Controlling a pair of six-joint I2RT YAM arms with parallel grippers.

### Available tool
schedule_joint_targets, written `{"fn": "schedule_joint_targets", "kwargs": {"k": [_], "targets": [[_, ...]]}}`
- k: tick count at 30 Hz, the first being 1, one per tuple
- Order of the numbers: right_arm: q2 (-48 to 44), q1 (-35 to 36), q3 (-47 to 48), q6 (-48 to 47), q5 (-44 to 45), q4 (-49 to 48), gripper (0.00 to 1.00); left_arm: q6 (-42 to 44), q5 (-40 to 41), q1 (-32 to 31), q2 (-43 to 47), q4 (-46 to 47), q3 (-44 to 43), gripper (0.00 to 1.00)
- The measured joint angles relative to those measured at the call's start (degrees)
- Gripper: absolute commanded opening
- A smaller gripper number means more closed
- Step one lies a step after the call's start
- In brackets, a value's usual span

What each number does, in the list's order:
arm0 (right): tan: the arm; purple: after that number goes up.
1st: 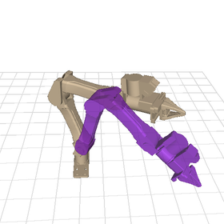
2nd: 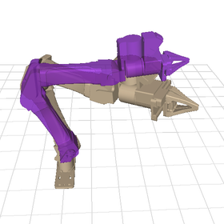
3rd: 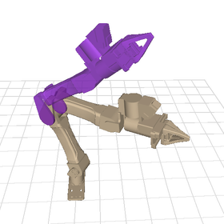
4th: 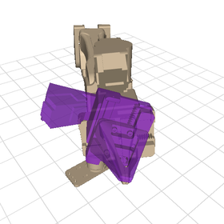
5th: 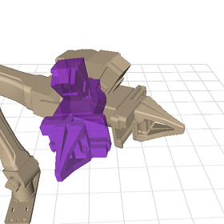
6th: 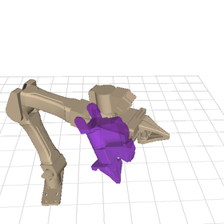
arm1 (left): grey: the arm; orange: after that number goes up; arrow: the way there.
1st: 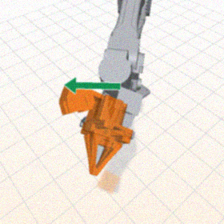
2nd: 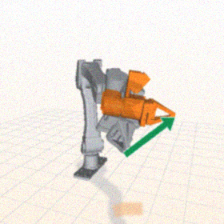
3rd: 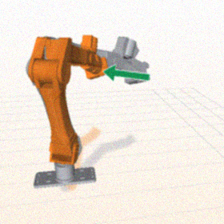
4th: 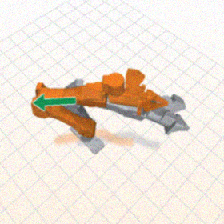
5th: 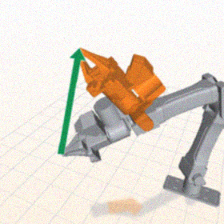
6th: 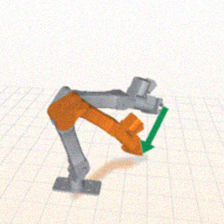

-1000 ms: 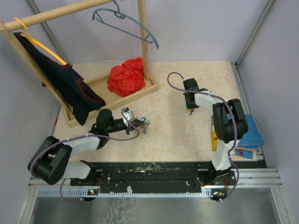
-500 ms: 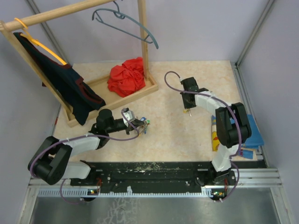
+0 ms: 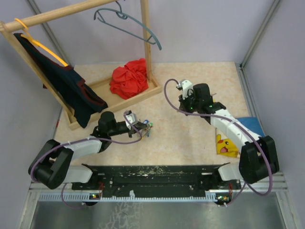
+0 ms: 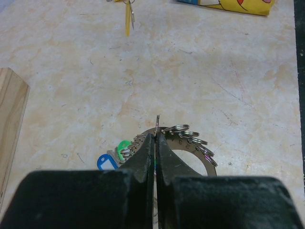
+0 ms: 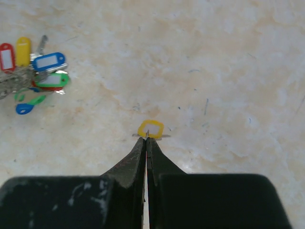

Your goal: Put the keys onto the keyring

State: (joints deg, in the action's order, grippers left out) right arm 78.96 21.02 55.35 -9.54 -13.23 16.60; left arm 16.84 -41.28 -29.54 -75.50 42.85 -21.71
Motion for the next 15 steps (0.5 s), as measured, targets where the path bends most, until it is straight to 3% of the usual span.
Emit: {"fn": "schedule_joint_targets", "kwargs": {"k": [15], "targets": [[-5.0,12.5,-4.1,-10.3,-15.4,-7.6,0.0,1.7,-2.4,0.0,0.8,-0.1,0.0,0.0]]}}
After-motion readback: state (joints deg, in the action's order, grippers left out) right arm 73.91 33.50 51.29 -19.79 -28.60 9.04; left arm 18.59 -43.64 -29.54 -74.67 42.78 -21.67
